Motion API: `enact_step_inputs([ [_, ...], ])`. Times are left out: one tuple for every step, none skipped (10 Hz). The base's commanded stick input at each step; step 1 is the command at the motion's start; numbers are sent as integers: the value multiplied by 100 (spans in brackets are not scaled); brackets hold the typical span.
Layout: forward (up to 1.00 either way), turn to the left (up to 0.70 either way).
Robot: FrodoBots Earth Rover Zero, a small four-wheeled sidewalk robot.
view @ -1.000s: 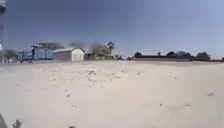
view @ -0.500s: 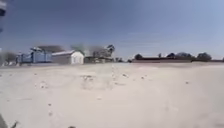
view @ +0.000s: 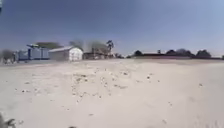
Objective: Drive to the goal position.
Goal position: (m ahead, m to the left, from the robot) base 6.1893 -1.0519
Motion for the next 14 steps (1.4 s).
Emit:
enact_step_inputs([
  [100,0],
  [100,0],
  [100,0],
  [100,0],
  [100,0],
  [100,0],
  [100,0],
  [100,0],
  [100,0],
  [100,0],
  [100,0],
  [100,0],
  [100,0],
  [100,0],
])
